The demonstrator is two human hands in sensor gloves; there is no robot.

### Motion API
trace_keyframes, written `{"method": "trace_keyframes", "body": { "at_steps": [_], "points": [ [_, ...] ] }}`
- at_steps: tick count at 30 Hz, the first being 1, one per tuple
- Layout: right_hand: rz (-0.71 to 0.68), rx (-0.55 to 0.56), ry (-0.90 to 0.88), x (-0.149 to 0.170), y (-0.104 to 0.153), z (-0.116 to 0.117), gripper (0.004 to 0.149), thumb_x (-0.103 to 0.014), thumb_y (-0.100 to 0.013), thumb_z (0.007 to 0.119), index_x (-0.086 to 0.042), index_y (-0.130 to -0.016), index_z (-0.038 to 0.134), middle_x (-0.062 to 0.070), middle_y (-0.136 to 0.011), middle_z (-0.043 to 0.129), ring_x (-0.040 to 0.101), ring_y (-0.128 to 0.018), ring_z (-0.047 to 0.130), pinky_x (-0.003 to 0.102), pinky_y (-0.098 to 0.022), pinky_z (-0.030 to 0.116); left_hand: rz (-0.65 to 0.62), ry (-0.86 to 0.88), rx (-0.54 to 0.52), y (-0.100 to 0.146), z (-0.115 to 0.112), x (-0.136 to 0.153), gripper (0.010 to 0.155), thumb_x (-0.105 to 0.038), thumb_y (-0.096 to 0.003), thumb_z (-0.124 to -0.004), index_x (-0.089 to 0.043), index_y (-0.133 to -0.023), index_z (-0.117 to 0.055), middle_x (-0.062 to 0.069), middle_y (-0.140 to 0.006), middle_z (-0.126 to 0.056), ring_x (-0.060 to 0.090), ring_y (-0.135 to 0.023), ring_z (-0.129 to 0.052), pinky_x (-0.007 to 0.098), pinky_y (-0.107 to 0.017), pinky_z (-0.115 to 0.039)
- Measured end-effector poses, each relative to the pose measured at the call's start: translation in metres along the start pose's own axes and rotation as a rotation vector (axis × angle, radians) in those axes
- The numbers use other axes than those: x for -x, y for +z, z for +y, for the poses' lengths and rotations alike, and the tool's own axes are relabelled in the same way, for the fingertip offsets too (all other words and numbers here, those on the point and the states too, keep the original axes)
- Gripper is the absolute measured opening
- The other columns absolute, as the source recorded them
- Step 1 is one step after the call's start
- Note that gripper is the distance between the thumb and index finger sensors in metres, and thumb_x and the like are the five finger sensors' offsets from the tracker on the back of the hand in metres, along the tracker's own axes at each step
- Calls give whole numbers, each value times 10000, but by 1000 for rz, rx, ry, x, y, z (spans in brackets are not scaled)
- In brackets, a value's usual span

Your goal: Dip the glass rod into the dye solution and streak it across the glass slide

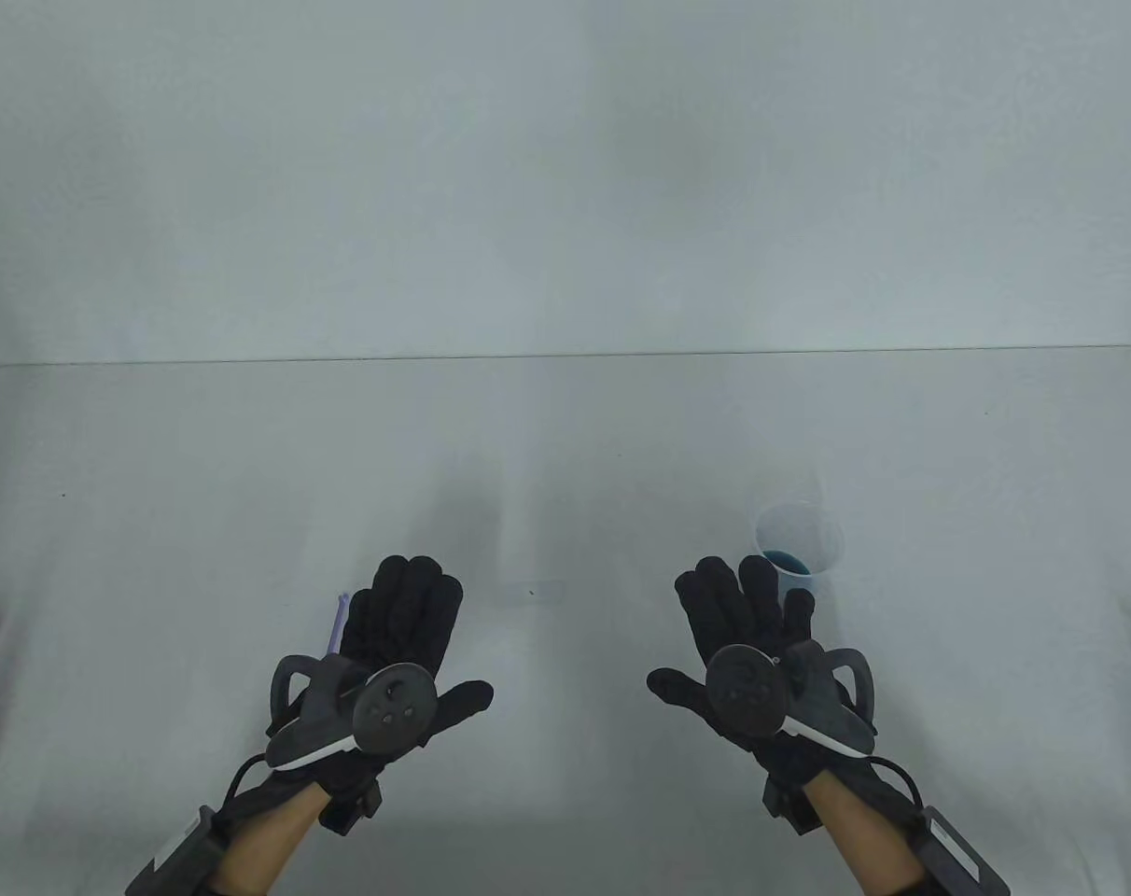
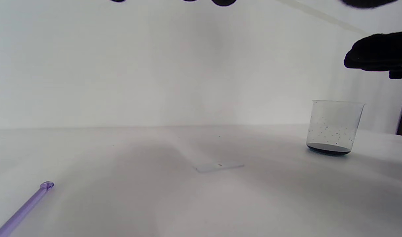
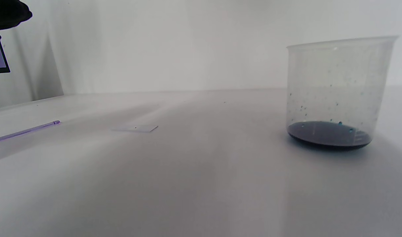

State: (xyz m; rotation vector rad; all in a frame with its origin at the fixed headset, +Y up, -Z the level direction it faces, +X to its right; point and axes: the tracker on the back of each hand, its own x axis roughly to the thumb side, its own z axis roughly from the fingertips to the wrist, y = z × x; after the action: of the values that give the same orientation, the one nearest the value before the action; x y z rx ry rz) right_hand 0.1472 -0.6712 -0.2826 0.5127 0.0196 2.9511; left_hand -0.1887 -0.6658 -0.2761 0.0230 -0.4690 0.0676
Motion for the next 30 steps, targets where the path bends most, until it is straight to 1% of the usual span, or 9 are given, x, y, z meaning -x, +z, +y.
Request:
{"method": "trace_keyframes", "body": {
  "at_steps": [3, 15, 25, 27, 30],
  "points": [
    [6, -6, 28, 1, -1, 1, 924, -754, -456, 413, -176, -1145, 200, 107, -1248, 214, 516, -1118, 217, 756, -721, 293, 1, -1, 3, 0, -1, 0, 970, -692, -499, -527, -91, -1180, -187, 249, -1228, -142, 529, -1125, -150, 642, -797, -319],
    [7, 20, 39, 1, 0, -1, 919, -749, -458, 426, -178, -1146, 215, 108, -1248, 236, 516, -1122, 234, 752, -724, 298, 12, 8, -3, 0, -1, 3, 959, -687, -501, -531, -96, -1182, -202, 247, -1230, -154, 530, -1127, -162, 643, -797, -326],
    [10, 27, 43, 2, 1, -3, 911, -744, -462, 432, -179, -1147, 230, 108, -1249, 253, 518, -1122, 252, 751, -724, 304, 23, 26, 23, -2, -2, 2, 943, -680, -506, -538, -108, -1185, -222, 236, -1239, -188, 524, -1137, -197, 646, -799, -357],
    [13, 35, 40, 2, 1, -4, 910, -744, -462, 432, -180, -1147, 233, 109, -1249, 255, 516, -1122, 256, 751, -724, 305, 16, 33, 34, -8, -1, 2, 929, -673, -511, -547, -117, -1187, -238, 227, -1246, -204, 522, -1144, -217, 655, -799, -377],
    [12, 41, 39, 2, 2, -5, 908, -743, -463, 432, -181, -1147, 233, 108, -1249, 259, 515, -1123, 257, 751, -724, 304, 13, -17, 25, -27, 10, 6, 900, -657, -514, -566, -139, -1187, -269, 201, -1253, -260, 496, -1161, -303, 639, -799, -443]
  ]
}}
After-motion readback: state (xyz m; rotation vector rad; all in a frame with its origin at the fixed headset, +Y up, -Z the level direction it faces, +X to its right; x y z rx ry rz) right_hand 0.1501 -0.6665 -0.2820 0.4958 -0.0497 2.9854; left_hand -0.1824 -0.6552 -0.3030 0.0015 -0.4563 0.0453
